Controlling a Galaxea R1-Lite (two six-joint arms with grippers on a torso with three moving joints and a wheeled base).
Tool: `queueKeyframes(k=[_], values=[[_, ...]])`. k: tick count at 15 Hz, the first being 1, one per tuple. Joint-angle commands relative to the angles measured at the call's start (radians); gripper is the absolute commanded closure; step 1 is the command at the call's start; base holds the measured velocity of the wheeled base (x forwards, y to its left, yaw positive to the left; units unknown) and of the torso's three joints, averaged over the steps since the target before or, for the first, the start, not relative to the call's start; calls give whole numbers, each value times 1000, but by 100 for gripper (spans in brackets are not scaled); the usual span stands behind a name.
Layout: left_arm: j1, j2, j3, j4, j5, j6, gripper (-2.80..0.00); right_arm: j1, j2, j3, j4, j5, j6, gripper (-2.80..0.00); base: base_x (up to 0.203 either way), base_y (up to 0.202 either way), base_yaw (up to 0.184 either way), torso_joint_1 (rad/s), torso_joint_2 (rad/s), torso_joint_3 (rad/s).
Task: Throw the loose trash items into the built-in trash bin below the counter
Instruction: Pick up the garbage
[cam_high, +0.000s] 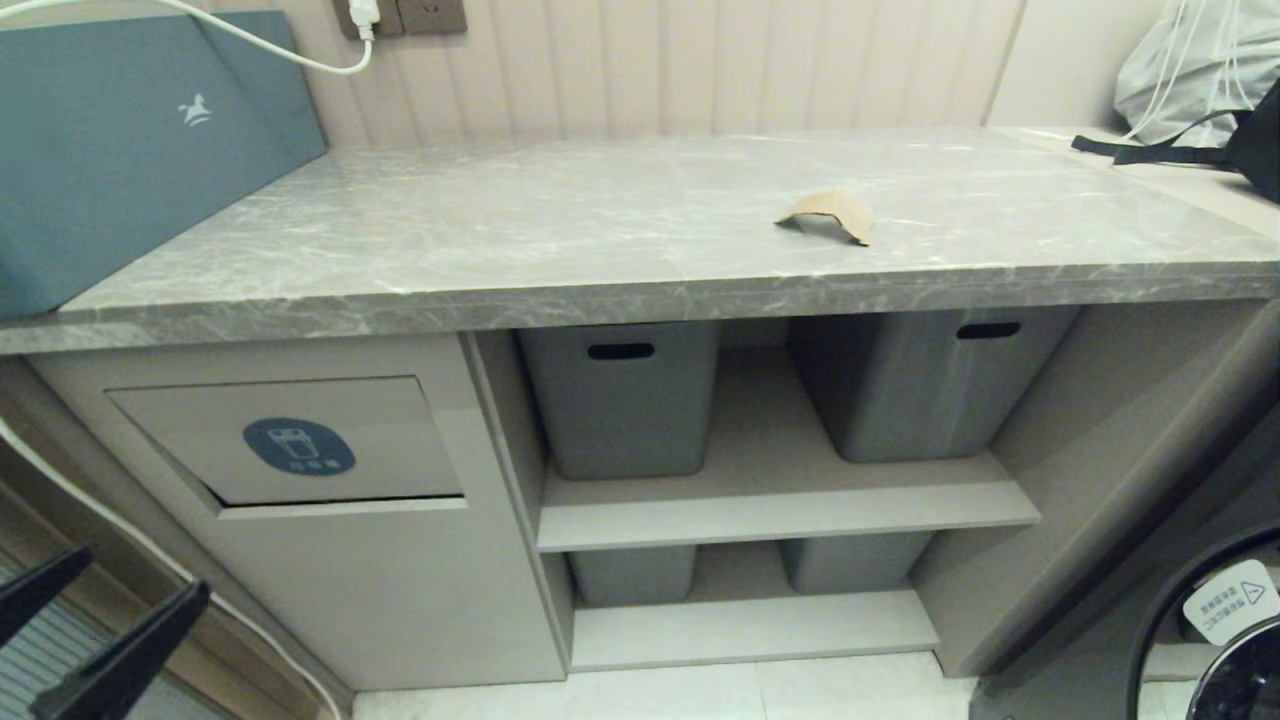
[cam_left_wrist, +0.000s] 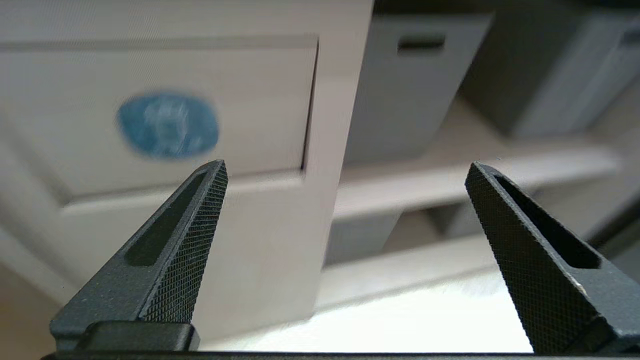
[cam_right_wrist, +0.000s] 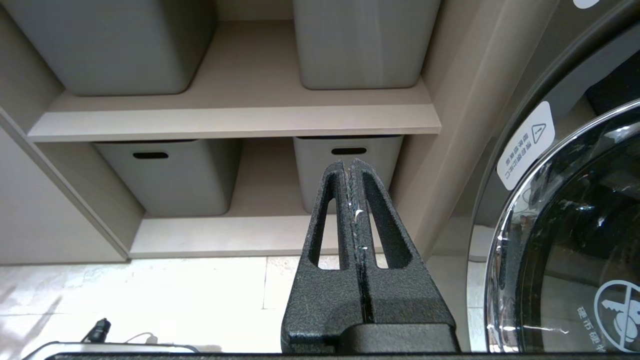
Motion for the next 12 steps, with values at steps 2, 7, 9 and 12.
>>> queueKeyframes(k=[2,7,9,12], values=[[3,-343,-6,435,43,70,-280,1,-1,0,0,4,-15,0,0,0,0,0,0,0],[5,-415,109,658,297,167,-280,1,-1,0,1,29,-69,0,0,0,0,70,-180,-110],[5,-414,109,662,301,146,-280,1,-1,0,3,27,-72,0,0,0,0,175,-434,-259],[2,-403,109,660,302,144,-280,1,-1,0,4,27,-74,0,0,0,0,201,-476,-279]])
